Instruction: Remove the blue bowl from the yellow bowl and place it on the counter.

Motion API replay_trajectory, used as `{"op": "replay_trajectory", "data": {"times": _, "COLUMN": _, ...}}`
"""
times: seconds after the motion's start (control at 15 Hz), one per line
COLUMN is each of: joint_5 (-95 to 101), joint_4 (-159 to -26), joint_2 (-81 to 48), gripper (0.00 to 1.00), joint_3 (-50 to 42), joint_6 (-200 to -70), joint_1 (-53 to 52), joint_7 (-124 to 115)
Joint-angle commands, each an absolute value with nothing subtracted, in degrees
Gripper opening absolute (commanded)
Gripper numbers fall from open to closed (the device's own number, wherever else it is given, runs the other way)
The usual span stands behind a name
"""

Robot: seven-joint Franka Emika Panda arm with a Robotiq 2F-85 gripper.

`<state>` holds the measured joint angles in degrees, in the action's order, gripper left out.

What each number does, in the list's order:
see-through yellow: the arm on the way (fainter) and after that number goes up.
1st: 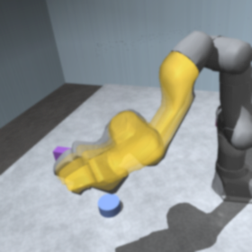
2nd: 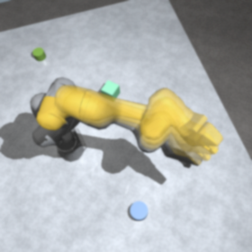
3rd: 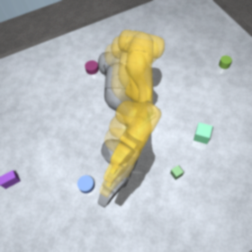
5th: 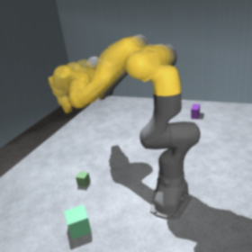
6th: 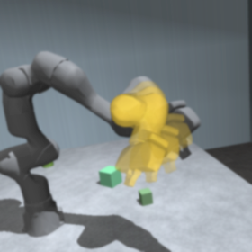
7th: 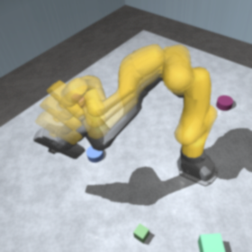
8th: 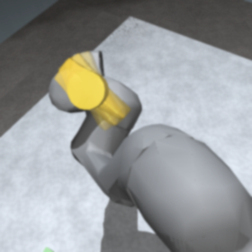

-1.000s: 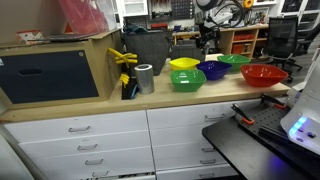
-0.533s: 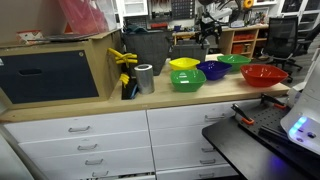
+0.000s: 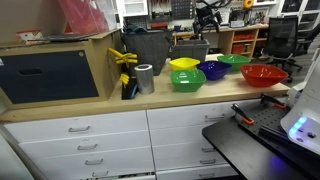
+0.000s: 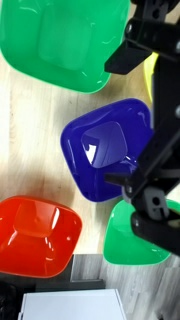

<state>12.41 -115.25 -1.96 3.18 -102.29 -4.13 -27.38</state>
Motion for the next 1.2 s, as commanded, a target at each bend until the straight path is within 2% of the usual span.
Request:
{"op": "replay_trajectory", "data": {"times": 0.0, "joint_5": 9.60, "joint_4": -107.39, "joint_2": -3.78, "gripper": 1.00, "joint_3": 3.94, "joint_6": -94.58, "joint_1": -4.81, "joint_7": -26.49}}
{"op": "replay_trajectory", "data": {"times": 1.13, "joint_5": 0.05, "joint_4": -89.88, "joint_2": -4.27, "gripper": 1.00, "joint_3": 4.68, "joint_6": -83.88, "joint_1": -5.76, "joint_7": -20.71}}
